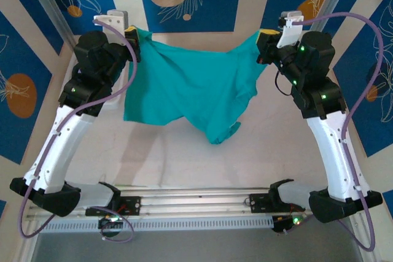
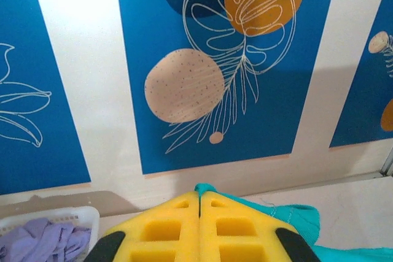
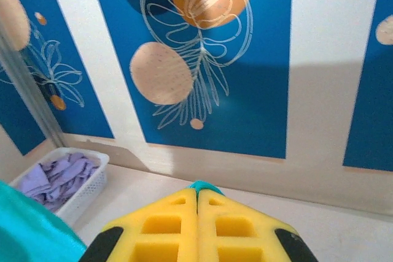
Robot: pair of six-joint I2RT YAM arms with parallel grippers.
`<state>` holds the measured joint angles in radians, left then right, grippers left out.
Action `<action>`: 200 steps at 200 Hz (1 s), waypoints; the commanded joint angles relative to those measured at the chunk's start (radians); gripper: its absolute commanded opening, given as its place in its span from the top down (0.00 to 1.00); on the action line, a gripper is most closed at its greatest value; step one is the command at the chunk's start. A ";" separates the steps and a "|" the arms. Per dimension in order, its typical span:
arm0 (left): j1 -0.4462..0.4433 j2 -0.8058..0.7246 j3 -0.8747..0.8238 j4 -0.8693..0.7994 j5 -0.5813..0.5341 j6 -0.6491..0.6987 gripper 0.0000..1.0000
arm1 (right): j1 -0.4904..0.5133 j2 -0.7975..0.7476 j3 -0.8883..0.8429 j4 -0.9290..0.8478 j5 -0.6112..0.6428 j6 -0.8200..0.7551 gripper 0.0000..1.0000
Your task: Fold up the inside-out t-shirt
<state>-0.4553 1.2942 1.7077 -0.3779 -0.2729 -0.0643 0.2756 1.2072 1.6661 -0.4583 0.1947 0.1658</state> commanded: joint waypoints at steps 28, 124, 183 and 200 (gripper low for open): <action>0.010 0.015 -0.006 0.012 0.061 -0.026 1.00 | -0.055 0.083 0.013 -0.036 0.082 -0.029 1.00; -0.124 -0.013 0.059 0.083 0.344 -0.107 1.00 | -0.193 0.039 0.172 -0.138 0.032 -0.021 1.00; -0.193 -0.234 -0.089 0.207 0.343 -0.135 1.00 | -0.194 -0.097 0.245 -0.145 0.037 -0.053 1.00; -0.193 -0.238 -0.122 0.206 0.285 -0.127 1.00 | -0.197 -0.078 0.264 -0.133 0.057 -0.072 1.00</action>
<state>-0.6441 1.0725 1.6257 -0.2527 0.0540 -0.1780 0.0818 1.0988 1.9064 -0.6132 0.2230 0.1379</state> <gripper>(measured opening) 0.046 0.066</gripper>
